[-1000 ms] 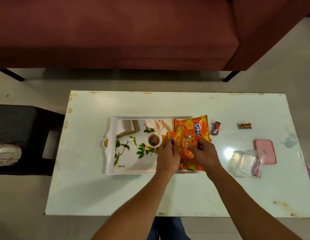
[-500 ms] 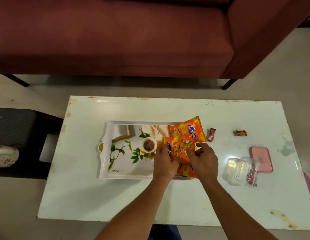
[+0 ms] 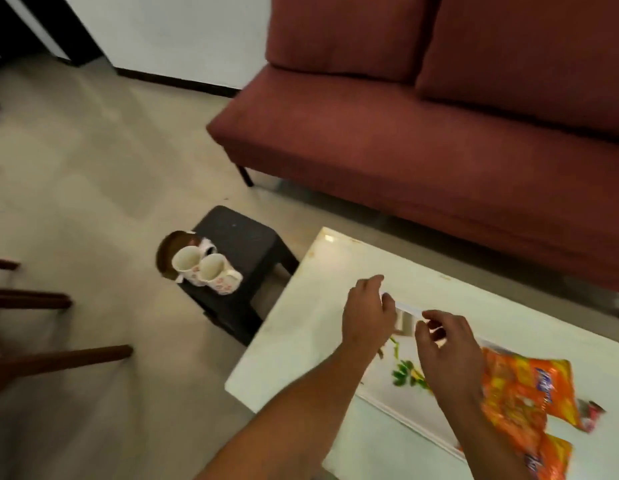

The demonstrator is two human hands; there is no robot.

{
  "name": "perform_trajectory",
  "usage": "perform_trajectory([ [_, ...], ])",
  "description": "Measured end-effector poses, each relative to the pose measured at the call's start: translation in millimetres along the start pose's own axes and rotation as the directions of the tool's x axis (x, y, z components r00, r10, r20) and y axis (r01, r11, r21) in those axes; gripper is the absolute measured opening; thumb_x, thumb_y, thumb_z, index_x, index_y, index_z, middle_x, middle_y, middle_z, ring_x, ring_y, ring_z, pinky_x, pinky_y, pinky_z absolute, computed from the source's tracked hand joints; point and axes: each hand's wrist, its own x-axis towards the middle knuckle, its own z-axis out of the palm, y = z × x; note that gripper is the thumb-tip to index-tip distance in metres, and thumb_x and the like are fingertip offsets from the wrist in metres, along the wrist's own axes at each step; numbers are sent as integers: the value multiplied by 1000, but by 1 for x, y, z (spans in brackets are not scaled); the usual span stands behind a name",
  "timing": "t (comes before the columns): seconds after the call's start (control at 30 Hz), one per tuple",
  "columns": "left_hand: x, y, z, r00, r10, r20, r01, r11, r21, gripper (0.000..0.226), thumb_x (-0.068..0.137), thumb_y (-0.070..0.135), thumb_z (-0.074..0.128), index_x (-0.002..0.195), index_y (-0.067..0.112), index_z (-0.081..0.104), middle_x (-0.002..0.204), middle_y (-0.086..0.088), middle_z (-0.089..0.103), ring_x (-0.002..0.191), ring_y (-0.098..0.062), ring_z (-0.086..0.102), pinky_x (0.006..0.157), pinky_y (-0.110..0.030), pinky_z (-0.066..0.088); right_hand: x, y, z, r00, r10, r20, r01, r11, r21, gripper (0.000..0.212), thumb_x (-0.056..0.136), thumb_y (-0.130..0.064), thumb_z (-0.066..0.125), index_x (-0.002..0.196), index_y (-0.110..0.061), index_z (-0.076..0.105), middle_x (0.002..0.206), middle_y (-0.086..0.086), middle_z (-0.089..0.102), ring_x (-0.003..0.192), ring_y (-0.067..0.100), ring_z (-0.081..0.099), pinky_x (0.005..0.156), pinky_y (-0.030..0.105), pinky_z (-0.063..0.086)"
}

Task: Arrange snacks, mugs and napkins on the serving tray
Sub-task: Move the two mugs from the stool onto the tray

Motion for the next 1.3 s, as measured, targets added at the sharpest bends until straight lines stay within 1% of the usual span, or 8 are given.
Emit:
perform_trajectory([
  [0.2,66,-86,-157,970,-49,-237,67,995,68,37,101,27,50,137,19,56,132,-3,60,120,-20,57,100,-35,48,18,-132,108,953,-180,244,167,983,71,24,91,-18,69,114,-22,68,113,-5,66,89,9,65,76,24,48],
  [0.4,78,-219,-253,890,-178,-419,249,961,121,45,96,28,63,139,20,55,135,-1,60,124,-18,56,97,-33,56,15,-219,232,859,-249,446,291,956,-27,42,86,-36,75,126,-31,62,126,-8,64,108,10,63,89,29,57],
  [0.5,84,-278,-275,891,-213,-400,311,930,198,61,90,26,71,145,19,46,141,-3,53,129,-20,49,106,-37,50,15,-246,287,821,-253,511,343,935,-87,60,79,-48,79,133,-35,56,136,-9,59,119,13,60,94,35,57],
  [0.6,91,-322,-282,914,-273,-300,344,914,214,79,83,27,79,149,21,37,150,-4,45,137,-25,43,112,-45,45,19,-257,334,770,-242,590,414,893,-174,83,71,-60,80,142,-34,46,145,-5,53,129,18,53,98,41,52],
  [0.77,112,-356,-273,961,-246,-127,272,925,266,97,79,26,85,155,23,24,157,-4,34,145,-27,35,116,-45,41,26,-257,382,756,-203,622,477,822,-312,102,64,-67,80,149,-29,37,149,0,48,134,25,48,104,46,45],
  [0.93,130,-365,-267,965,-226,-131,253,931,263,100,79,31,85,156,23,22,157,-3,33,144,-26,36,114,-45,44,31,-252,400,755,-163,635,493,780,-386,105,62,-69,80,148,-28,37,146,1,52,132,25,51,105,47,43],
  [1.1,139,-371,-263,962,-236,-139,267,921,282,106,77,36,86,158,24,19,152,-4,37,142,-25,39,113,-44,44,32,-248,402,759,-209,617,510,780,-363,99,61,-67,81,143,-27,42,136,-1,58,122,20,58,99,43,48],
  [1.3,143,-369,-269,962,-211,-170,251,932,260,98,67,44,92,146,24,37,141,-4,49,132,-23,49,106,-44,51,35,-247,390,758,-206,619,483,814,-321,92,60,-63,83,137,-27,47,129,-3,60,112,16,60,88,34,55],
])
